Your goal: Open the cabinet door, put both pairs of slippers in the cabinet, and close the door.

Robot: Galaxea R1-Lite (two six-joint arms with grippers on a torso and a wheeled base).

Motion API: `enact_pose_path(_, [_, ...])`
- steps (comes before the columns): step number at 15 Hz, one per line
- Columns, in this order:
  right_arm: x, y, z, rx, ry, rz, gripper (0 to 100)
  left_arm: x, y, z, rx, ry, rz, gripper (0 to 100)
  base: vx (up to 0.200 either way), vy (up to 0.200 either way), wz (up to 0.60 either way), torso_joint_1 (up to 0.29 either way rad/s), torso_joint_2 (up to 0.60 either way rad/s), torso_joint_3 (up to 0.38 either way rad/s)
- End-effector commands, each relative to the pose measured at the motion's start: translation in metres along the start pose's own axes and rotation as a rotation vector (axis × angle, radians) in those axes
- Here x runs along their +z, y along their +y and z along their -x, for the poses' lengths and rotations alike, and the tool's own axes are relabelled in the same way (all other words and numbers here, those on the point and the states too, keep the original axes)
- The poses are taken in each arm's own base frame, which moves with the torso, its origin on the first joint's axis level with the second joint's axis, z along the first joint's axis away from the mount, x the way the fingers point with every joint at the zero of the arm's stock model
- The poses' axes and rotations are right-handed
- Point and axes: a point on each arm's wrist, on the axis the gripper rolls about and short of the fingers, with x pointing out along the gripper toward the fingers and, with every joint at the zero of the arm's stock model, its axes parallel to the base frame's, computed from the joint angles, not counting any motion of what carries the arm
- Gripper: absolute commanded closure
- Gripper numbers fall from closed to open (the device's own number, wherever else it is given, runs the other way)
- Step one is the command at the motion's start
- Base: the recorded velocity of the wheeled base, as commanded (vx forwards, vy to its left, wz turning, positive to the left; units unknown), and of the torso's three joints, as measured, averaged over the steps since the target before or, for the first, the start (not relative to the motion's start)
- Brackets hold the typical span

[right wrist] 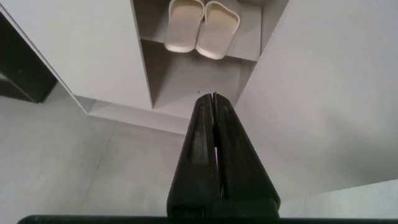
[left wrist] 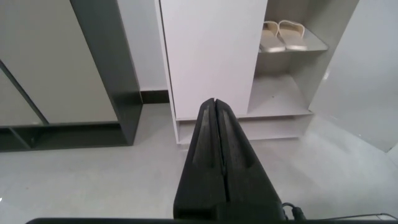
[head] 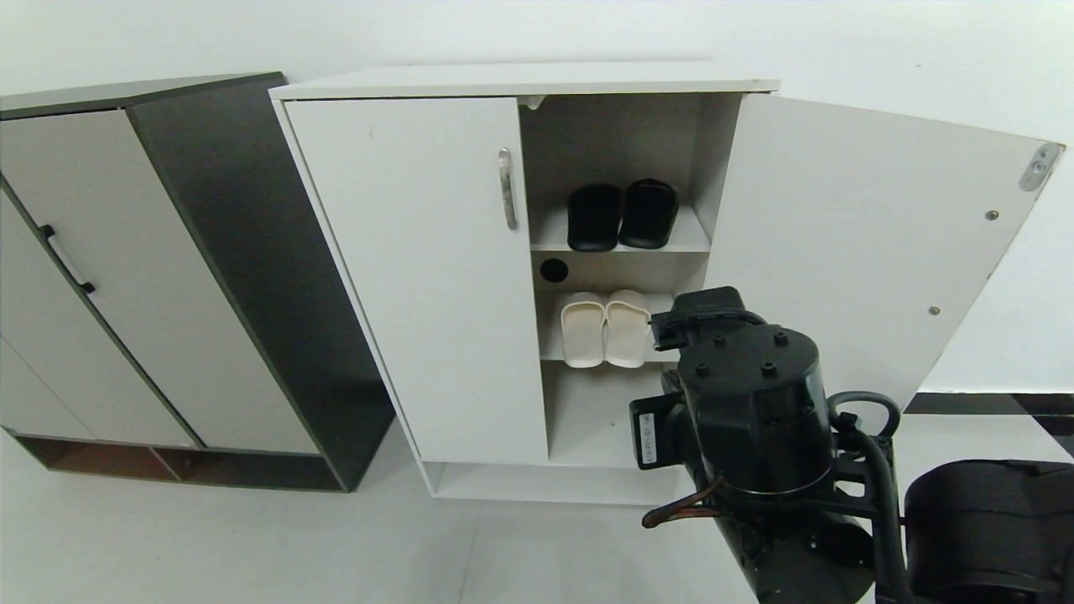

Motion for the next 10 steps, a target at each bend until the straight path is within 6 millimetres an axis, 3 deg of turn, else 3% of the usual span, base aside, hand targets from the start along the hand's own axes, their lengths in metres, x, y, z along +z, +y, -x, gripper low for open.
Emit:
enact_pose_path(1, [-0.0009,0.0005,-0.001,-0.001,0.002,0.008,100,0.0,0.0,0.0,0.0,0.0,0.0,100,0.0,0.0,0.0,0.012,-0.29,-0.281])
enact_pose_path(3, [-0.0003,0.0003,-0.0008,-0.001,0.0,0.008,100,0.0,0.0,0.0,0.0,0.0,0.0,100,0.0,0.0,0.0,0.032,-0.17,-0.344])
enact_pose_path(10, [0.0007,-0.0012,-0.002,-0.007,-0.002,0.005,100,0.0,0.0,0.0,0.0,0.0,0.002,100,0.0,0.0,0.0,0.084,-0.49,-0.352])
